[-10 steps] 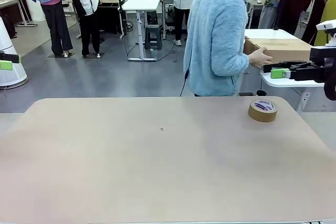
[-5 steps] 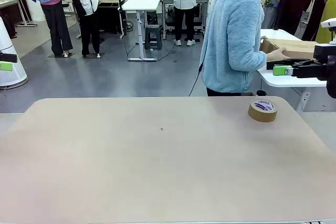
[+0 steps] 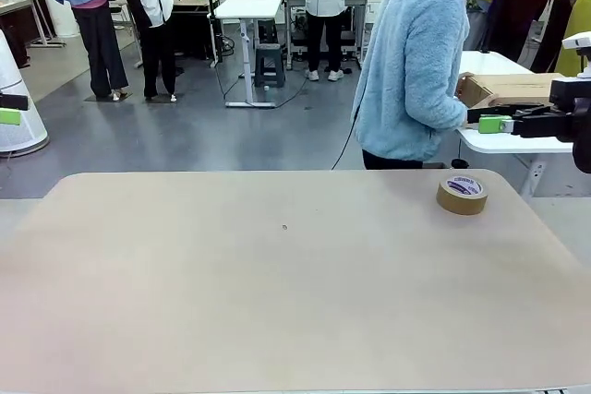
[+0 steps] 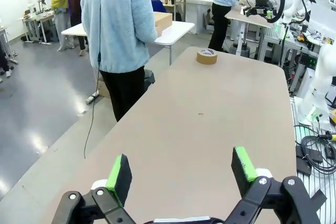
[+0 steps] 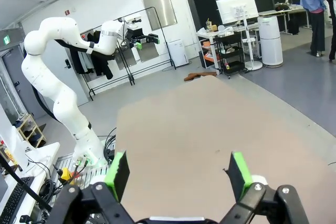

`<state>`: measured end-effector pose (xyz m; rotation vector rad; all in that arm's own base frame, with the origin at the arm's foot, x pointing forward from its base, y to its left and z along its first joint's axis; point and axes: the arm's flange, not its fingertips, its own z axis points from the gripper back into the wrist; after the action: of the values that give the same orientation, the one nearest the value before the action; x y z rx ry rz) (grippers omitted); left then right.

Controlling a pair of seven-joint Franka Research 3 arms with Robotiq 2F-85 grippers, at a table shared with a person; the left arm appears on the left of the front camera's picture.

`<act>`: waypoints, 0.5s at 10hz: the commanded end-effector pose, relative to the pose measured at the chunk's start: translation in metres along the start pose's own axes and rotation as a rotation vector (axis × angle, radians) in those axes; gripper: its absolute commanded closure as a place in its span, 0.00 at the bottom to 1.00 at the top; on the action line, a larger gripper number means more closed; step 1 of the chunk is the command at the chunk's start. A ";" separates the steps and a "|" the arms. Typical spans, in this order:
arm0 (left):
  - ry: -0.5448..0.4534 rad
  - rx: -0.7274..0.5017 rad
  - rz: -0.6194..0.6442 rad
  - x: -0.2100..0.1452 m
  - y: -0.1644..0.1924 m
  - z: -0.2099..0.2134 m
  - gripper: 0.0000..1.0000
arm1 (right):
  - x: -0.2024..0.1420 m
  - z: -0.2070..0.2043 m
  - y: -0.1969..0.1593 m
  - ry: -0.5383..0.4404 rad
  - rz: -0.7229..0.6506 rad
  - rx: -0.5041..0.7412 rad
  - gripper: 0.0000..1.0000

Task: Wrap the clocks to prevent damage.
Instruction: After the human seals the box with tape, release both hands from the side flaps of the Package Box.

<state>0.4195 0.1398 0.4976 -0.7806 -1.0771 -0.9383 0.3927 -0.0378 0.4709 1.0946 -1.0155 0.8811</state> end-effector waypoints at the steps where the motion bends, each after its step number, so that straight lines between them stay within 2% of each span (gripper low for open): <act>1: -0.003 0.001 -0.004 0.002 -0.001 0.001 0.00 | 0.000 0.001 0.000 -0.007 0.000 0.005 0.00; 5: -0.003 0.001 -0.004 0.002 -0.001 0.001 0.00 | 0.000 0.001 0.000 -0.007 0.000 0.005 0.00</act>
<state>0.4196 0.1396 0.4976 -0.7808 -1.0769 -0.9387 0.3927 -0.0379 0.4709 1.0944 -1.0156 0.8810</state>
